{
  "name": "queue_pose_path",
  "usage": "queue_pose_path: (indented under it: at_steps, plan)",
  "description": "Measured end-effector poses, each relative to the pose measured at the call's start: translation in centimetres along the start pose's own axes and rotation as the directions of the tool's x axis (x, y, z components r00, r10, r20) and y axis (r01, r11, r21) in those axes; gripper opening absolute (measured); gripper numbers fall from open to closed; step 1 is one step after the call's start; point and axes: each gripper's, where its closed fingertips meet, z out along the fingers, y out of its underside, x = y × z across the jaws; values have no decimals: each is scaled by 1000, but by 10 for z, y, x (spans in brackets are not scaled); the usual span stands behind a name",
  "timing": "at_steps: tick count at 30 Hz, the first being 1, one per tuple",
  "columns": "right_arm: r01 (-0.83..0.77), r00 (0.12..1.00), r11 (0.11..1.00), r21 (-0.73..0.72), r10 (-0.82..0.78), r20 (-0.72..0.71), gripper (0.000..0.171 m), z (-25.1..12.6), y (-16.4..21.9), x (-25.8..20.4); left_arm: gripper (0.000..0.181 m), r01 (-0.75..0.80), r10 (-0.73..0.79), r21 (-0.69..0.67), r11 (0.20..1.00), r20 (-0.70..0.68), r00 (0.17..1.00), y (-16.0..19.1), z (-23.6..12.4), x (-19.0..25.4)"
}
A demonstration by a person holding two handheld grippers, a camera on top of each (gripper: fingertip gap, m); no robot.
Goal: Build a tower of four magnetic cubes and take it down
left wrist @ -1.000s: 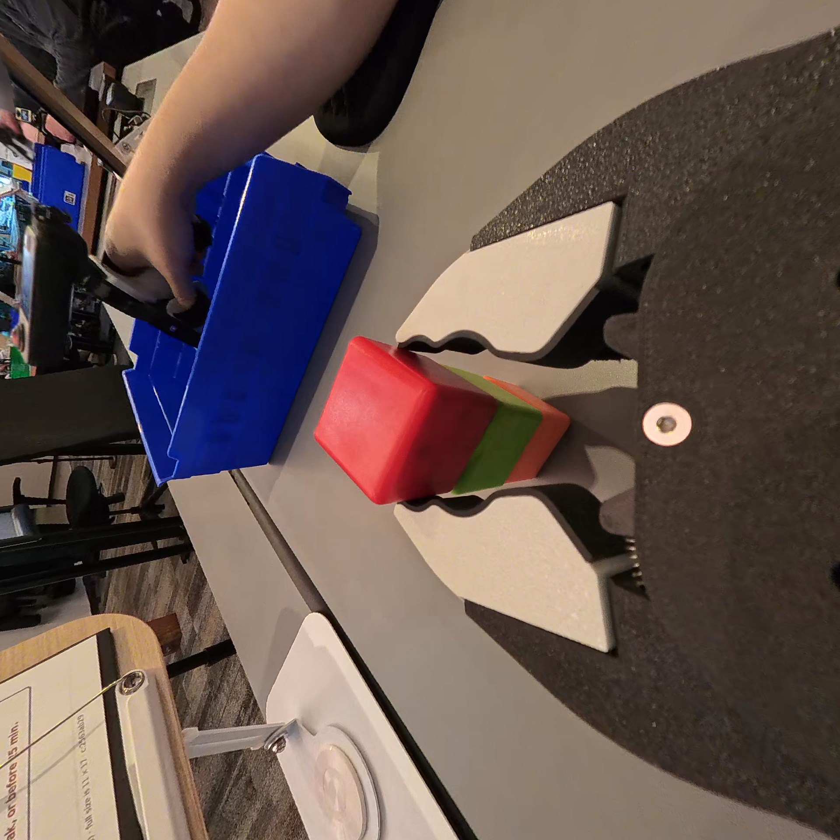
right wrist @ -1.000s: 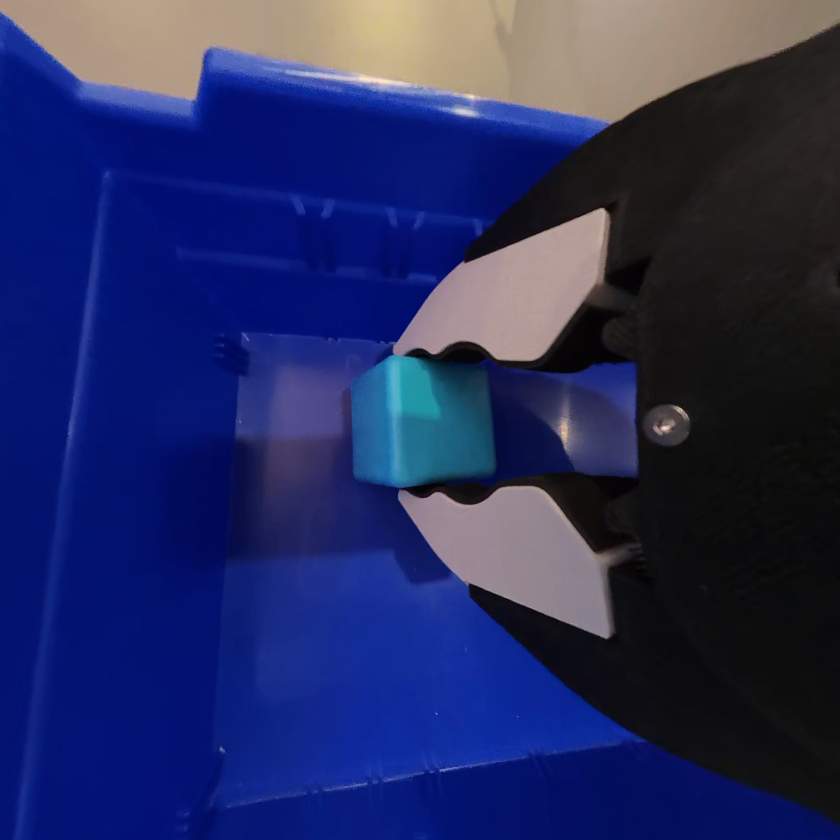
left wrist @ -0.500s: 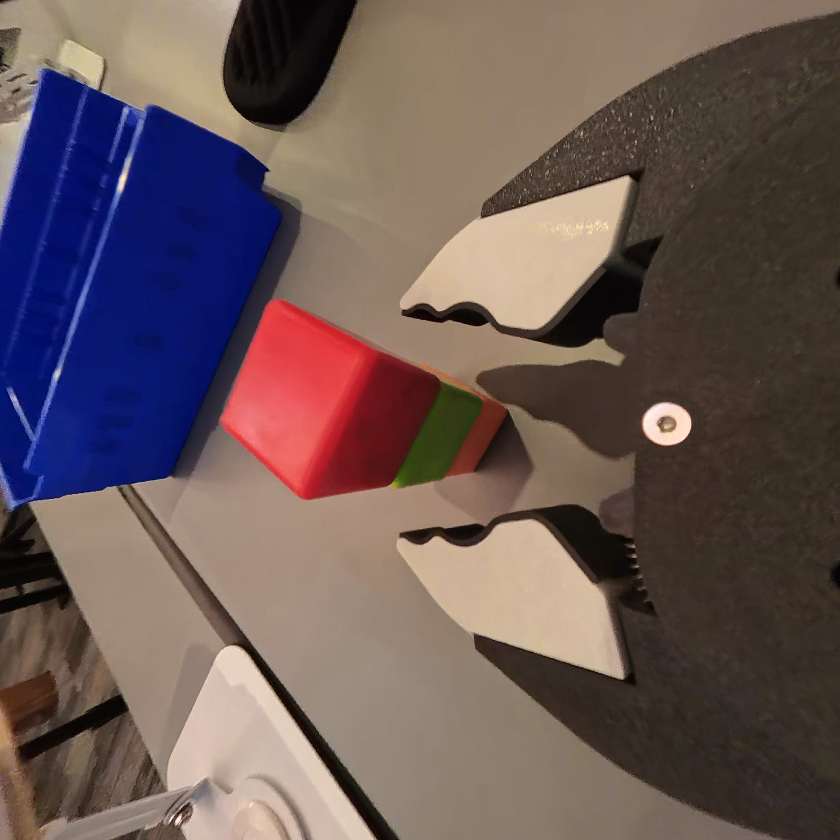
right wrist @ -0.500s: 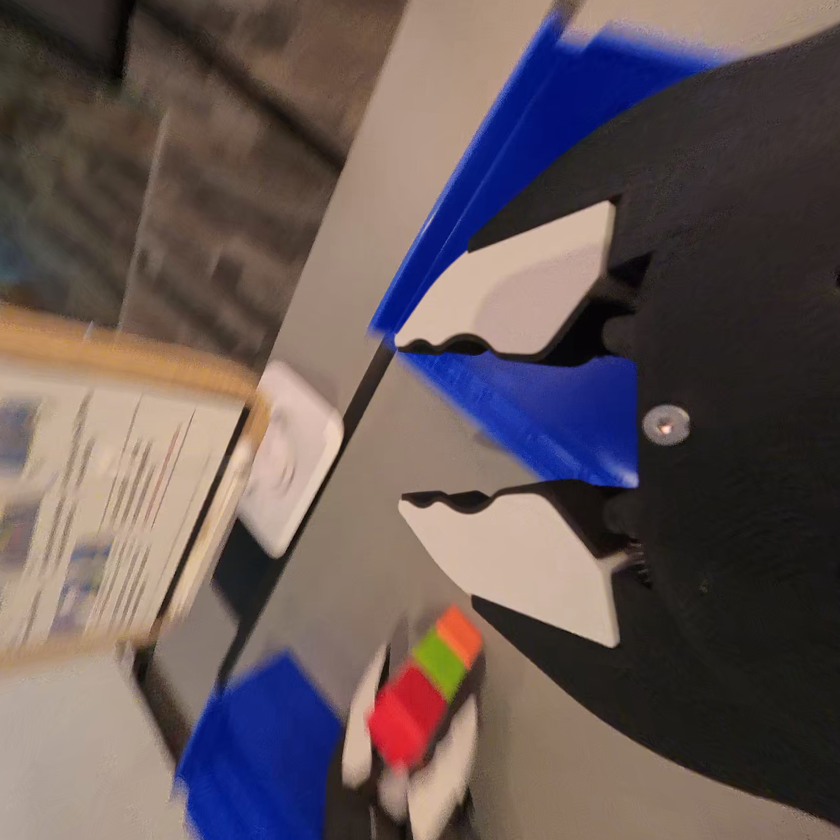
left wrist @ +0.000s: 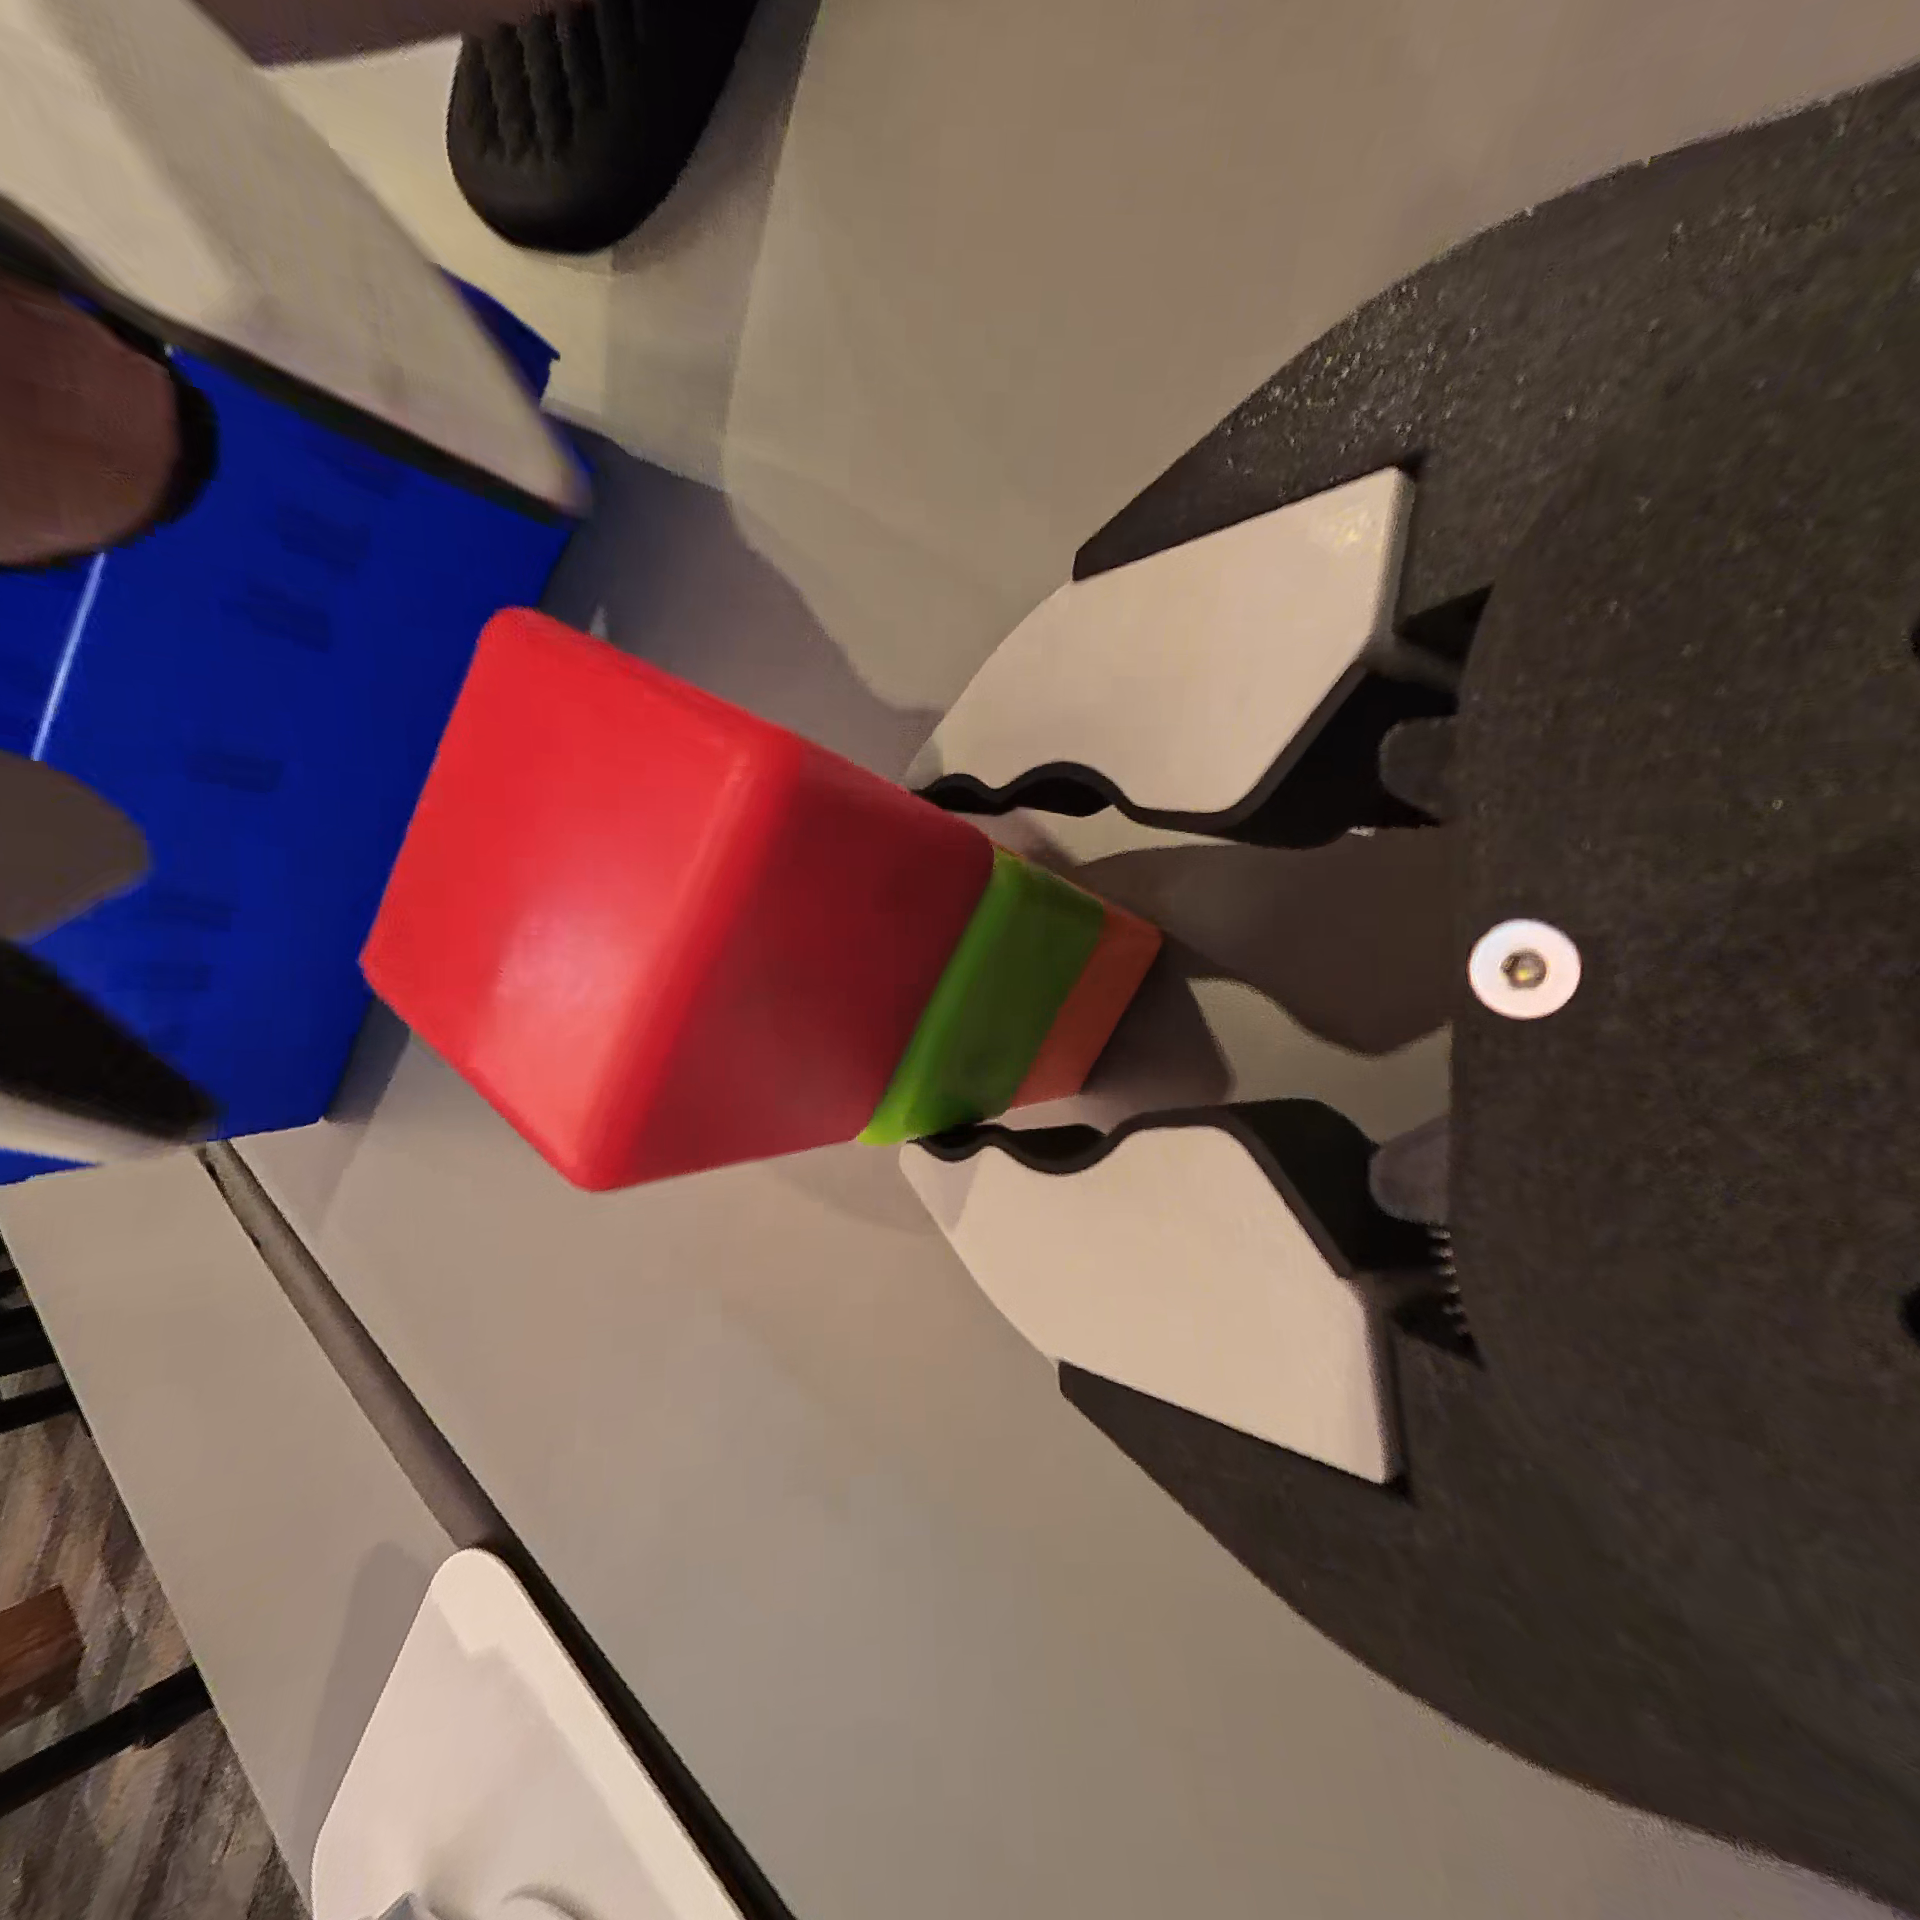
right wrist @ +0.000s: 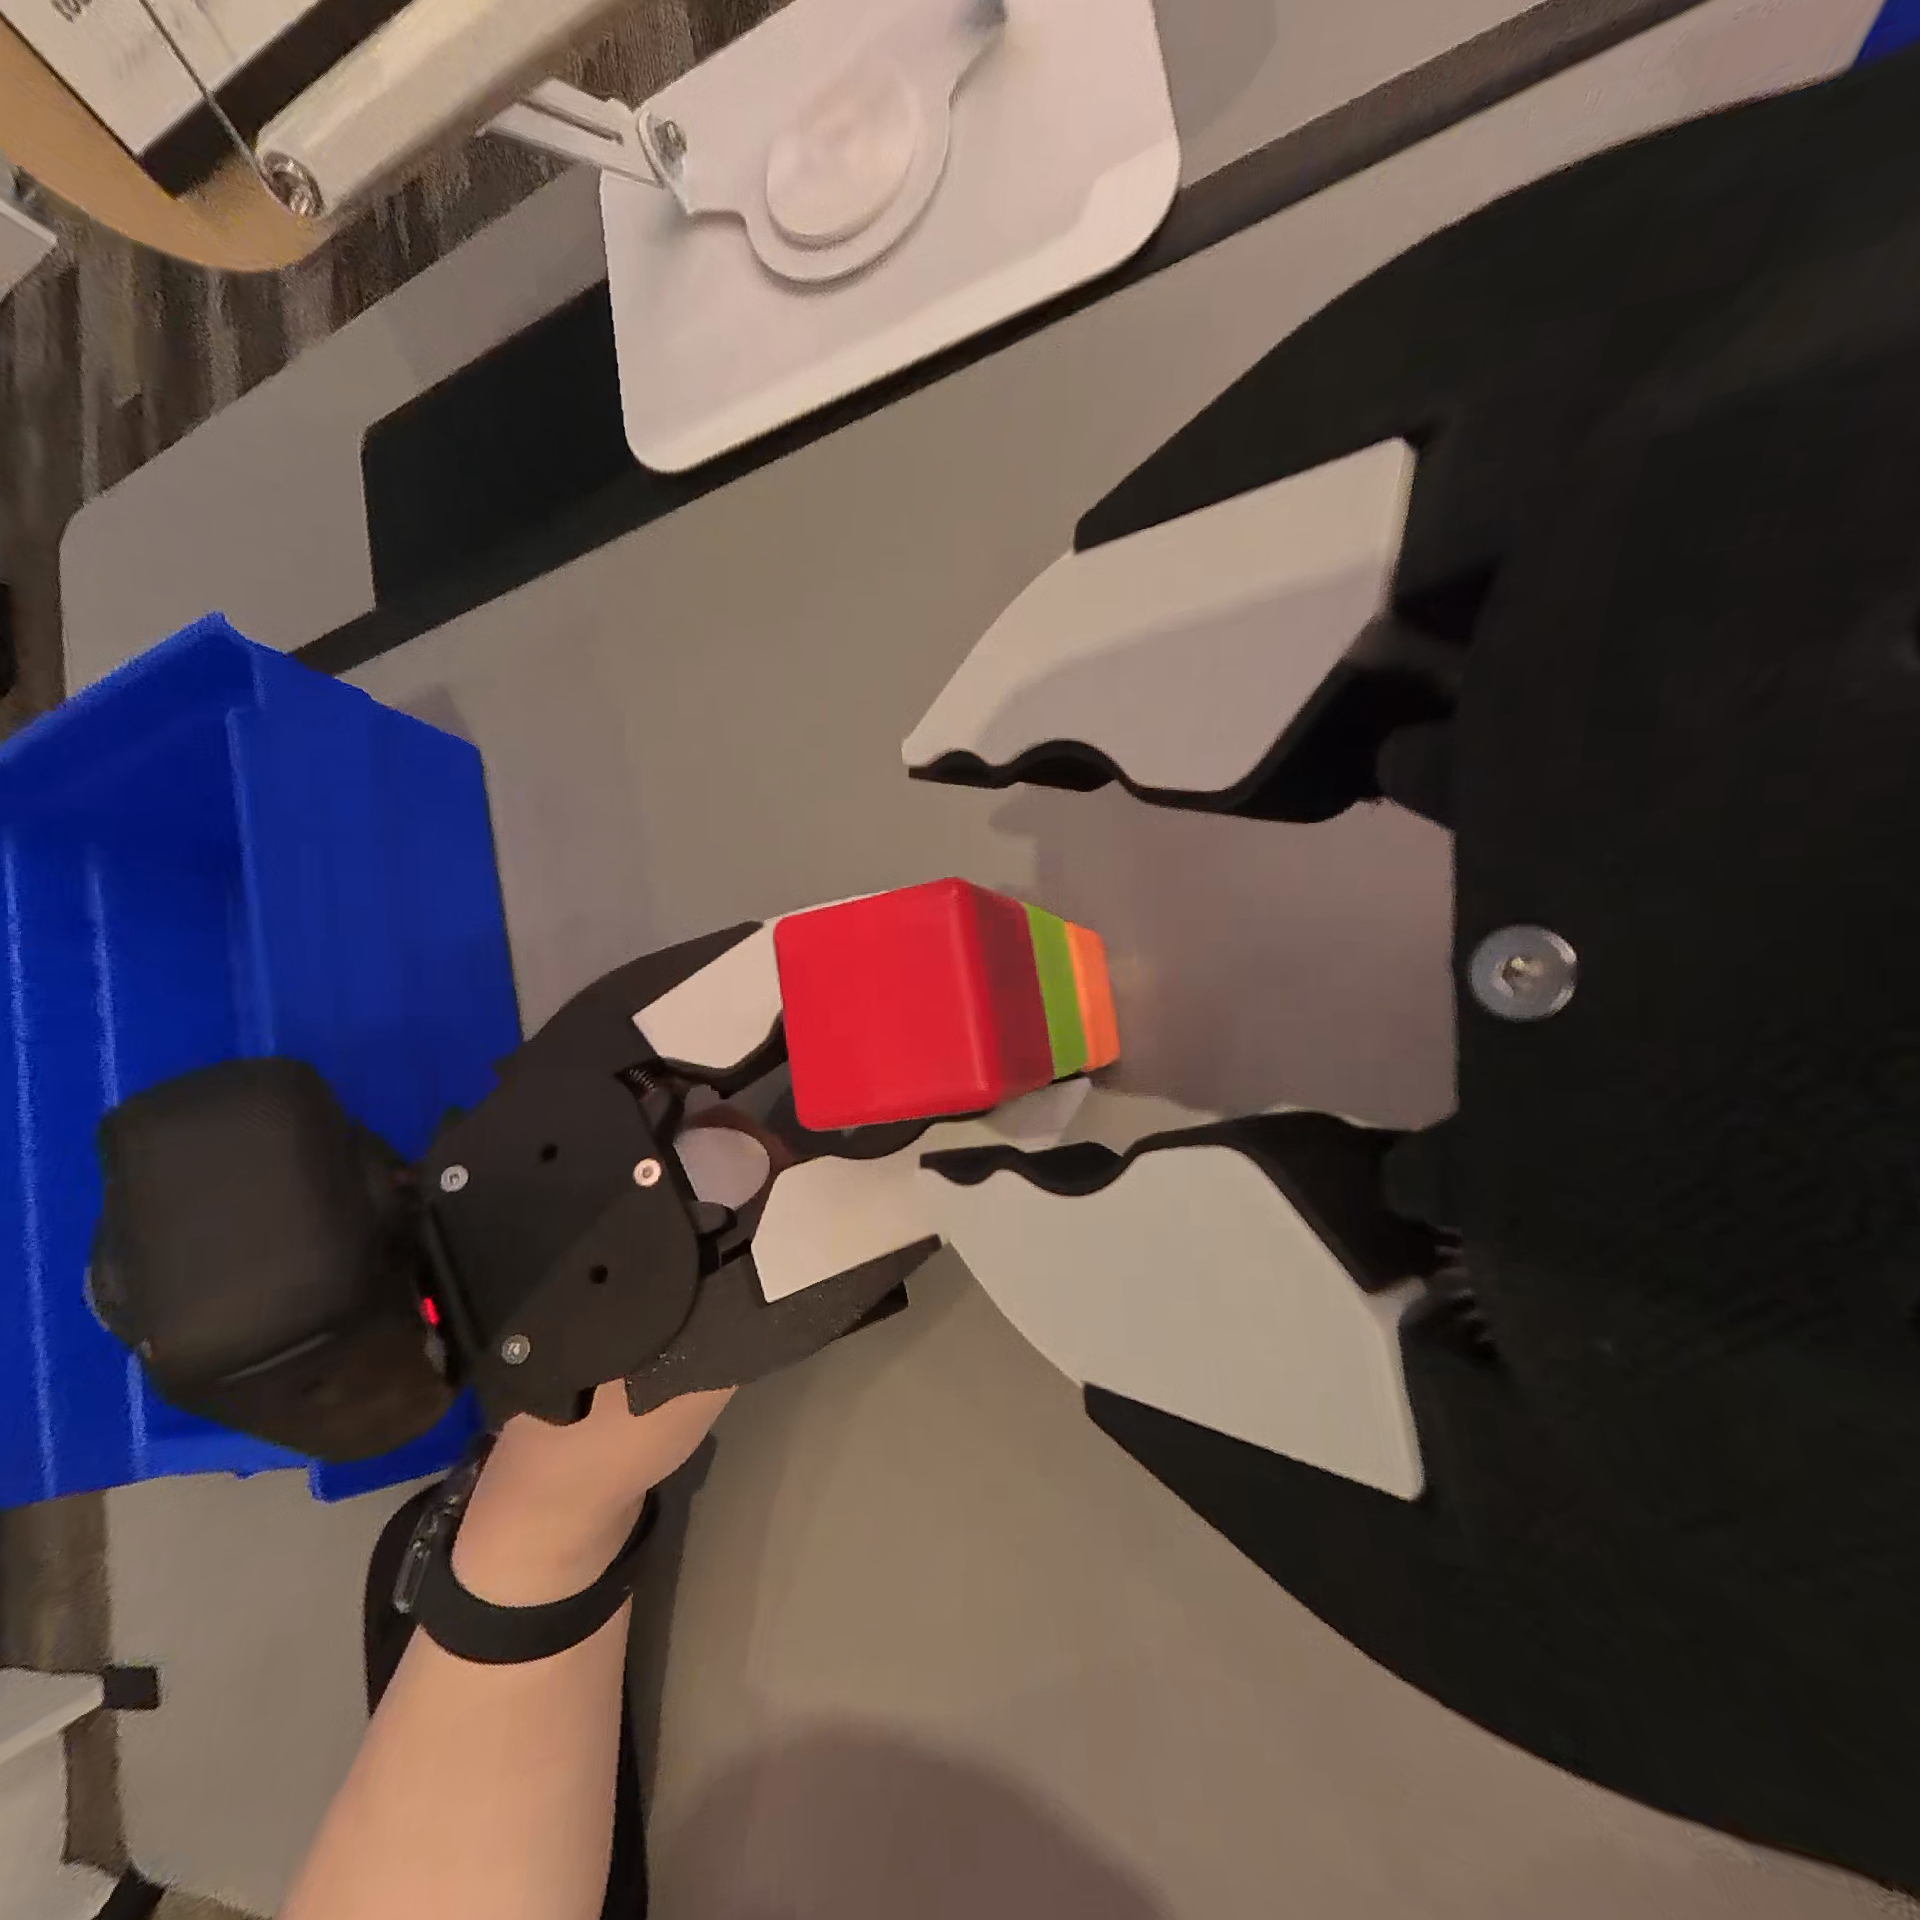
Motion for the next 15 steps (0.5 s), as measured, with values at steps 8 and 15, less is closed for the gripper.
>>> queue_pose_path:
  at_steps: [8,15]
  plan:
    - [7,1000,1000,-28,-6,27,51,24,9,-6,57,3,-3,-3,1000,-17,1000,0,0,1]
    - [-84,995,996,-36,86,52,51,22,9,-4,56,-7,7,-12,1000,-10,1000,0,1,1]
